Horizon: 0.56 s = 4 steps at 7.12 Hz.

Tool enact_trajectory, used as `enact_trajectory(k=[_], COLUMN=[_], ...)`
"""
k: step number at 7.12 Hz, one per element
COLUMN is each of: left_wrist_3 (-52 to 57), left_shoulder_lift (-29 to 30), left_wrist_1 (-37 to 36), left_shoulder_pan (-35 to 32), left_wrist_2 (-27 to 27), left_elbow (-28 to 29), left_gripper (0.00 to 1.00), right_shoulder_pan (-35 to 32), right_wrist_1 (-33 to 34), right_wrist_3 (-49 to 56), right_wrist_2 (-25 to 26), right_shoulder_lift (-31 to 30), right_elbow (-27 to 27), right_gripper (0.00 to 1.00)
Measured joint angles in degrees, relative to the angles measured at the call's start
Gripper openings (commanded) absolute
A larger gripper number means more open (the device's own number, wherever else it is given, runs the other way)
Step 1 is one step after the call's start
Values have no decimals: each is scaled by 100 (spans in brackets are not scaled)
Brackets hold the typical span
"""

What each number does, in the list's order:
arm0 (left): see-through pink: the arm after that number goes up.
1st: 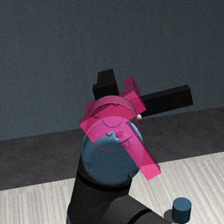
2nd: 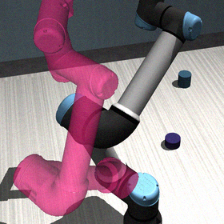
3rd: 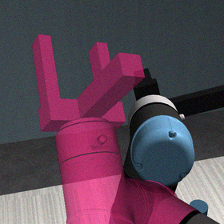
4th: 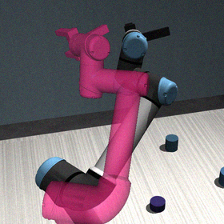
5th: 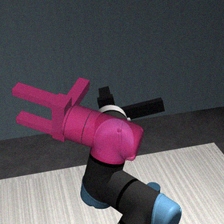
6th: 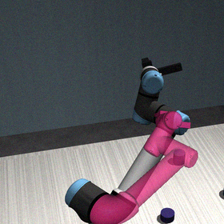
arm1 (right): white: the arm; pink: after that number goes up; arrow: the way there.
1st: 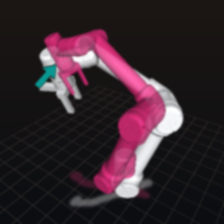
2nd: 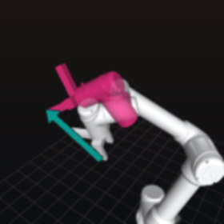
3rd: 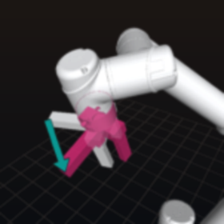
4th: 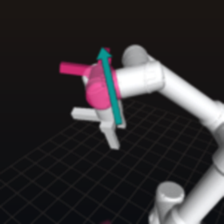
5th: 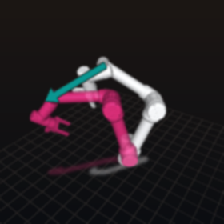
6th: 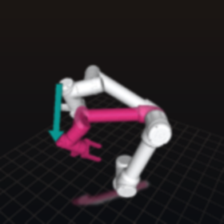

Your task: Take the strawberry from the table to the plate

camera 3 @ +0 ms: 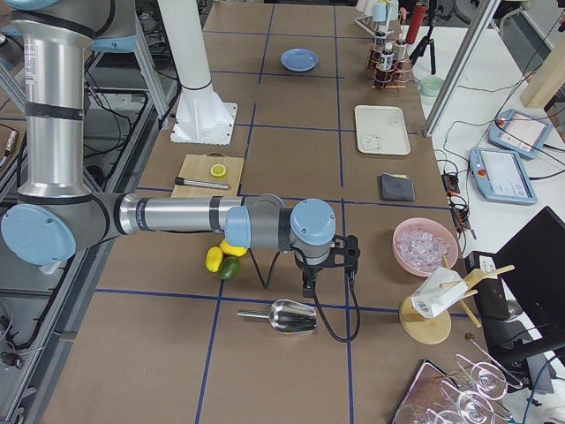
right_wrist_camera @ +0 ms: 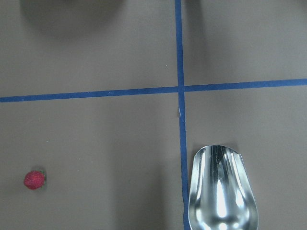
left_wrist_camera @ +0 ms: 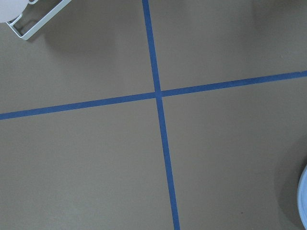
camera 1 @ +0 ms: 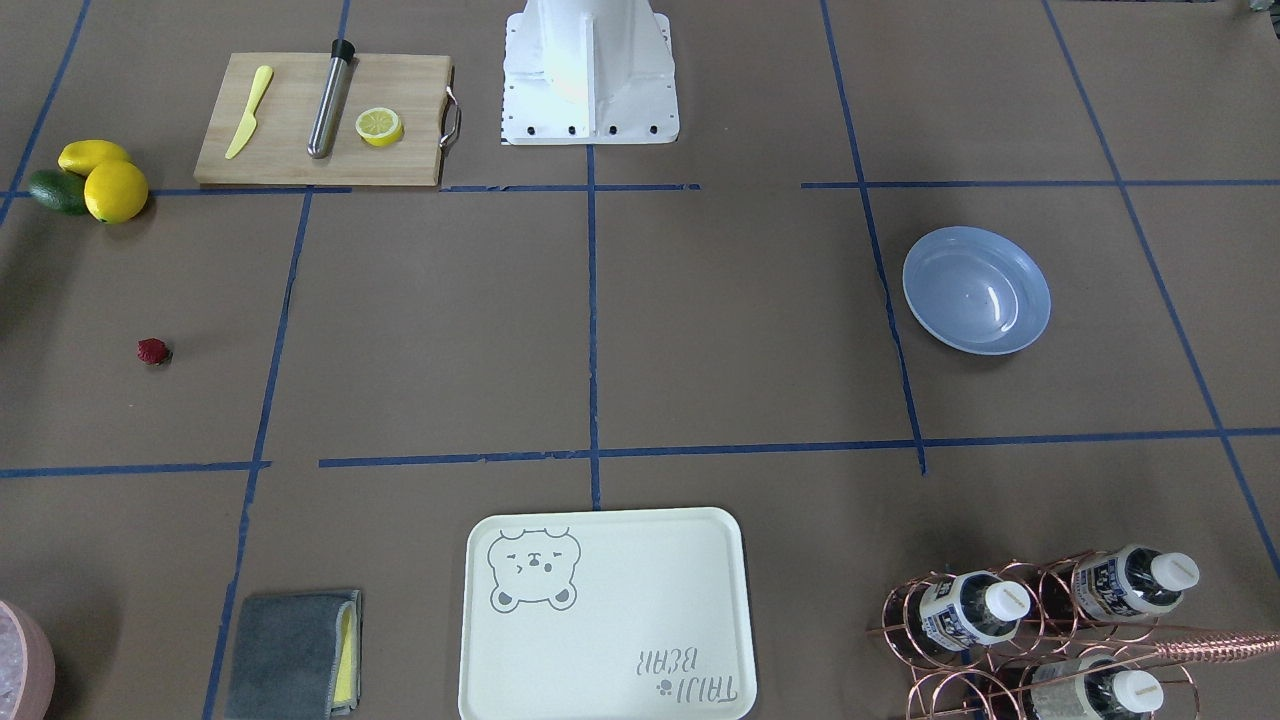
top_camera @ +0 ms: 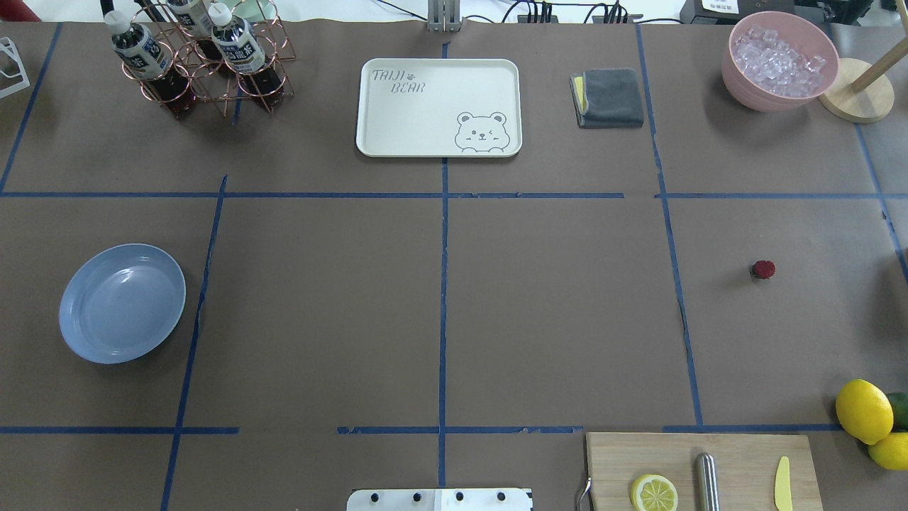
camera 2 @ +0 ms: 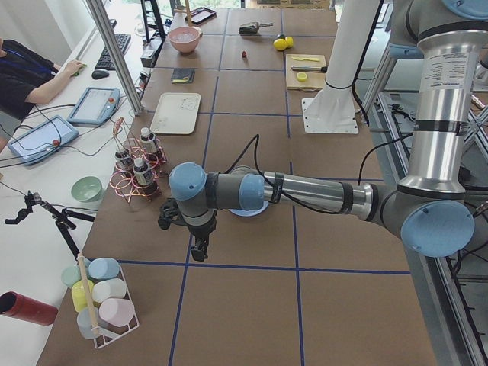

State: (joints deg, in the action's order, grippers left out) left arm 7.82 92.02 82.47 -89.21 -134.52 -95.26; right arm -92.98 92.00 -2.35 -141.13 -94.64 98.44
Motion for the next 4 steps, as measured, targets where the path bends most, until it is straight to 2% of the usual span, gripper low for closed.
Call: enact_trajectory(k=[4], left_wrist_3=[-91], left_shoulder_lift=[60], left_wrist_1=[293], left_shoulder_pan=[7], left_wrist_2=[17], left_elbow=[-39], left_gripper=[100], right_shoulder_pan=[64], right_wrist_1=[-13], right_wrist_3=[-15], right_wrist_2=[-8], right_shoulder_lift=[91], right_elbow=[85], right_gripper=[100])
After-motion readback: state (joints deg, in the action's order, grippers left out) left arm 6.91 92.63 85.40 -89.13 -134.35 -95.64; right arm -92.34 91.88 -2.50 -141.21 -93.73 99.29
